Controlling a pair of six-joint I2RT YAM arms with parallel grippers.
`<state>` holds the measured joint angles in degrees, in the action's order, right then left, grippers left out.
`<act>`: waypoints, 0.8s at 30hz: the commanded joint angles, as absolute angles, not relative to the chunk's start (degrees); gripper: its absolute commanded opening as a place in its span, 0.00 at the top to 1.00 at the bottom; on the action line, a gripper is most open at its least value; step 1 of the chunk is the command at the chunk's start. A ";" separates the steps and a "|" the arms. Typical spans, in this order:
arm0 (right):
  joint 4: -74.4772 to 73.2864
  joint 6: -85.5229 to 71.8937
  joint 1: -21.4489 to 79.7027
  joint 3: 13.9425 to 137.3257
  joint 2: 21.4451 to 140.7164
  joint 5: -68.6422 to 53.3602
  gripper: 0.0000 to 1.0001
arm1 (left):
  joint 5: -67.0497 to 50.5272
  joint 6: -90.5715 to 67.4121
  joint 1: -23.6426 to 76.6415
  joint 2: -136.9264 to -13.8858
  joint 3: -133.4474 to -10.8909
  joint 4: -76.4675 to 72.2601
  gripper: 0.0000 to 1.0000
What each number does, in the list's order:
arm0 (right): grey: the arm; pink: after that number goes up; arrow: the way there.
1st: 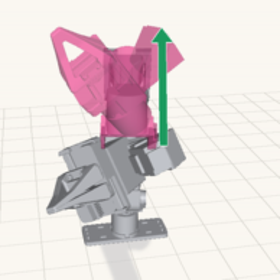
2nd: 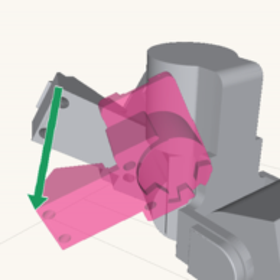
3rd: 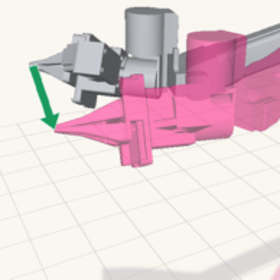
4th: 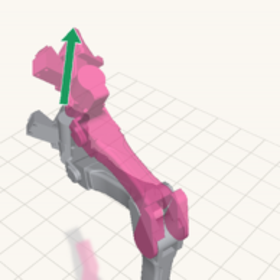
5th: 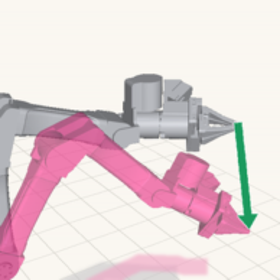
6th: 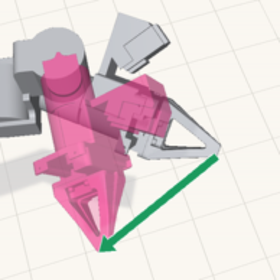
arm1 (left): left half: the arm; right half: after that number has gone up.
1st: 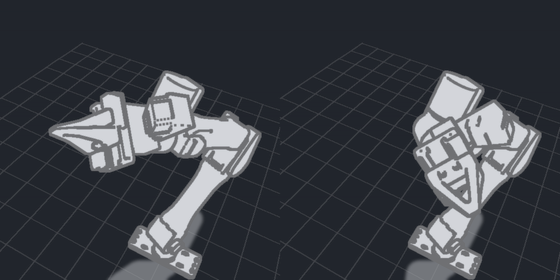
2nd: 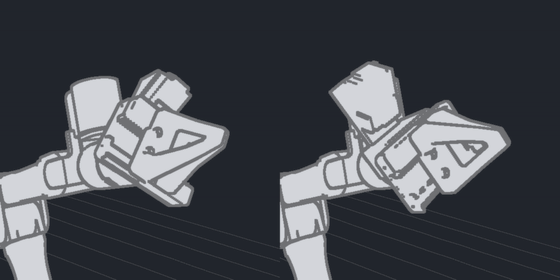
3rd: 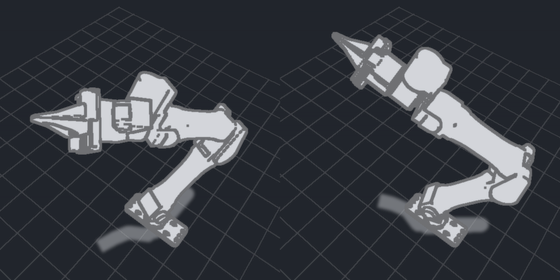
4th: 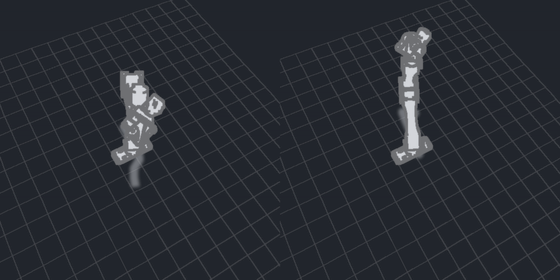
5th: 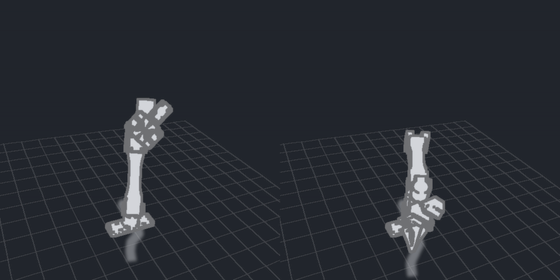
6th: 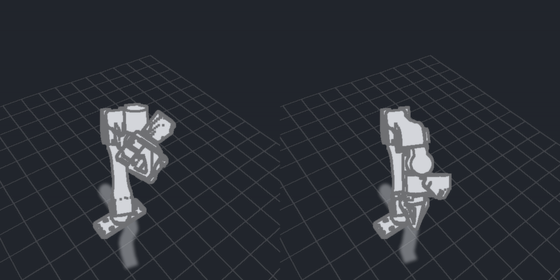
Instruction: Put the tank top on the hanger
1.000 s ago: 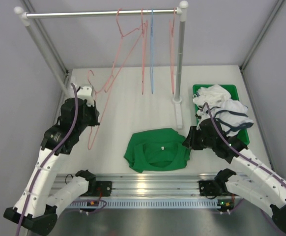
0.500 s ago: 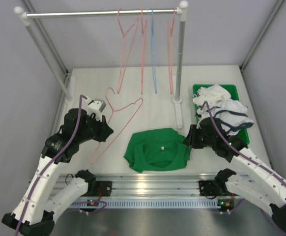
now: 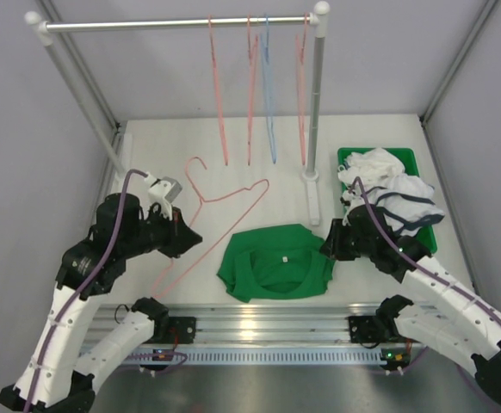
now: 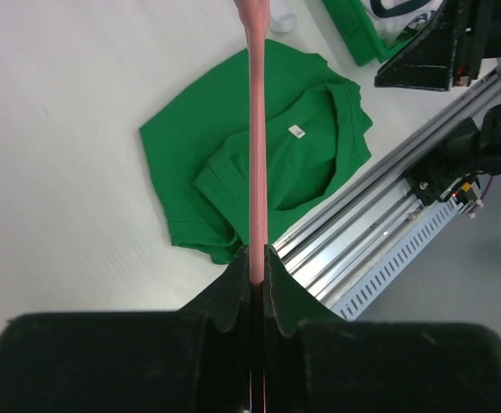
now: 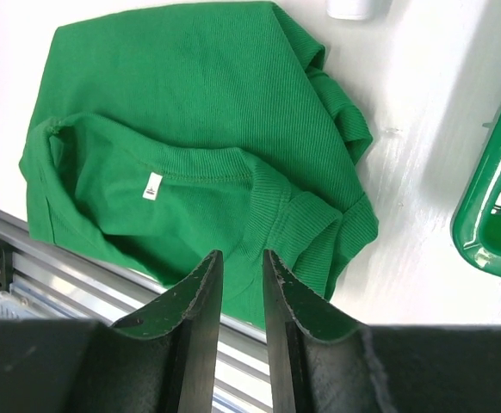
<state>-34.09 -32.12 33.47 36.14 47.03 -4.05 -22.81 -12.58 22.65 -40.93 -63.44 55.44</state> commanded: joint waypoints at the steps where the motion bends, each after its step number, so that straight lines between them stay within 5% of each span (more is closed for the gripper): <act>1: -32.08 -31.99 34.01 37.27 48.07 -4.92 0.75 | -27.51 -13.62 23.64 -41.22 -67.50 59.32 1.00; 15: -29.97 -34.45 38.32 37.53 55.81 -1.58 0.77 | -29.37 -17.04 30.05 -44.03 -60.21 55.55 1.00; 24: -31.46 -34.63 40.16 38.76 57.66 2.55 0.75 | -10.38 -22.41 53.34 -52.55 -59.94 50.36 1.00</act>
